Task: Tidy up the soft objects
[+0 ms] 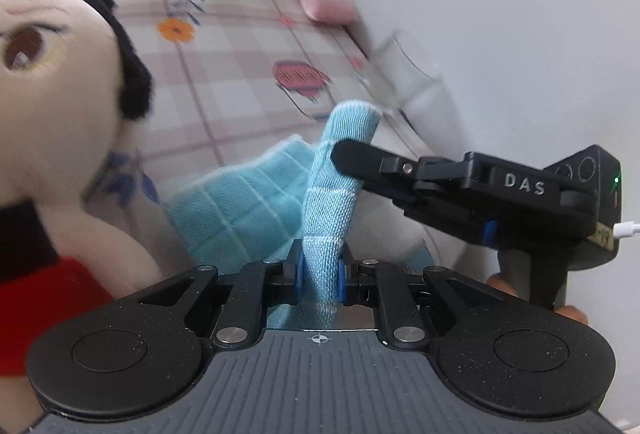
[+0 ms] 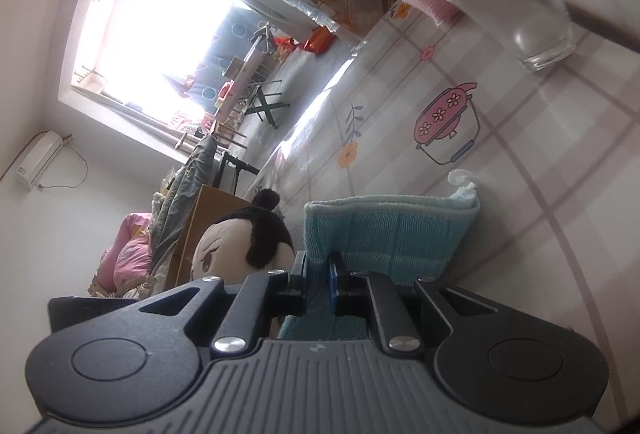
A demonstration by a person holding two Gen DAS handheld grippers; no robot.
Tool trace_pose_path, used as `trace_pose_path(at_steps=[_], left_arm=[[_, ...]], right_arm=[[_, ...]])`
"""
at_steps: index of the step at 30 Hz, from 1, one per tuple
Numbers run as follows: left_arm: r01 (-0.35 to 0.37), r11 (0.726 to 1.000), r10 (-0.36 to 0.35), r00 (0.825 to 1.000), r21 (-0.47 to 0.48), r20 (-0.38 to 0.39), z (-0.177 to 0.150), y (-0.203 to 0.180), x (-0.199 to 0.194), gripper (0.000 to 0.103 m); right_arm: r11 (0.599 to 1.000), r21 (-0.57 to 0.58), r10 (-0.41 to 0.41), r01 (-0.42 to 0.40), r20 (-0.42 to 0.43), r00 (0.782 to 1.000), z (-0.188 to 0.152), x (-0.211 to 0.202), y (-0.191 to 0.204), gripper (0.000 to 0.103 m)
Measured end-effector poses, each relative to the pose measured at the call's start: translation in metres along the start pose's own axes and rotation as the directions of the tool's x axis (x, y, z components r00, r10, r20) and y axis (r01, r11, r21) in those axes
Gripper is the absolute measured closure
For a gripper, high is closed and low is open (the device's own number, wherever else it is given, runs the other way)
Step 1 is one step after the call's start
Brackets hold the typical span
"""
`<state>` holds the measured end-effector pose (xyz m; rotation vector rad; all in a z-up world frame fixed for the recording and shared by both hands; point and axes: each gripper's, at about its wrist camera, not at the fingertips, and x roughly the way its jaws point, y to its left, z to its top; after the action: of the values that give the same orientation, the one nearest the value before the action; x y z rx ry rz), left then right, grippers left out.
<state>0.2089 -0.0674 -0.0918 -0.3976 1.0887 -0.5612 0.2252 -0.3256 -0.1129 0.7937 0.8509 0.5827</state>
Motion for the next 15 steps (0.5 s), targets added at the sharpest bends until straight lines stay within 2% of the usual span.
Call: trace_pose_path(at_steps=[2, 6, 8, 10, 11, 13, 15], left_arm=[[-0.045, 0.999, 0.045, 0.998, 0.013, 0.038, 0.004, 0.0, -0.005, 0.089], [-0.083, 0.997, 0.083, 0.993, -0.002, 0.084, 0.011, 0.002, -0.012, 0.086], [-0.17, 0.985, 0.166, 0.975, 0.017, 0.149, 0.012, -0.002, -0.018, 0.083], [-0.213, 0.976, 0.202, 0.961, 0.037, 0.187, 0.012, -0.006, -0.024, 0.074], [-0.213, 0.976, 0.201, 0.96, 0.044, 0.196, 0.012, -0.007, -0.027, 0.068], [-0.215, 0.975, 0.196, 0.954, 0.063, 0.227, 0.009, -0.012, -0.034, 0.064], [-0.243, 0.964, 0.205, 0.937, 0.108, 0.283, 0.005, -0.023, -0.042, 0.053]], right_arm=[[1.0, 0.003, -0.005, 0.005, -0.007, 1.0, 0.005, 0.01, -0.002, 0.092], [0.999, 0.04, -0.014, 0.015, -0.023, 1.0, 0.012, 0.029, -0.011, 0.092], [0.998, 0.043, -0.034, 0.035, -0.021, 0.999, 0.015, 0.037, -0.014, 0.092], [0.997, 0.054, -0.048, 0.049, -0.025, 0.999, 0.017, 0.043, -0.018, 0.092], [0.997, 0.058, -0.054, 0.056, -0.028, 0.998, 0.018, 0.046, -0.02, 0.092], [0.996, 0.059, -0.066, 0.068, -0.028, 0.997, 0.018, 0.047, -0.023, 0.092], [0.996, 0.063, -0.067, 0.068, -0.029, 0.997, 0.017, 0.049, -0.025, 0.092]])
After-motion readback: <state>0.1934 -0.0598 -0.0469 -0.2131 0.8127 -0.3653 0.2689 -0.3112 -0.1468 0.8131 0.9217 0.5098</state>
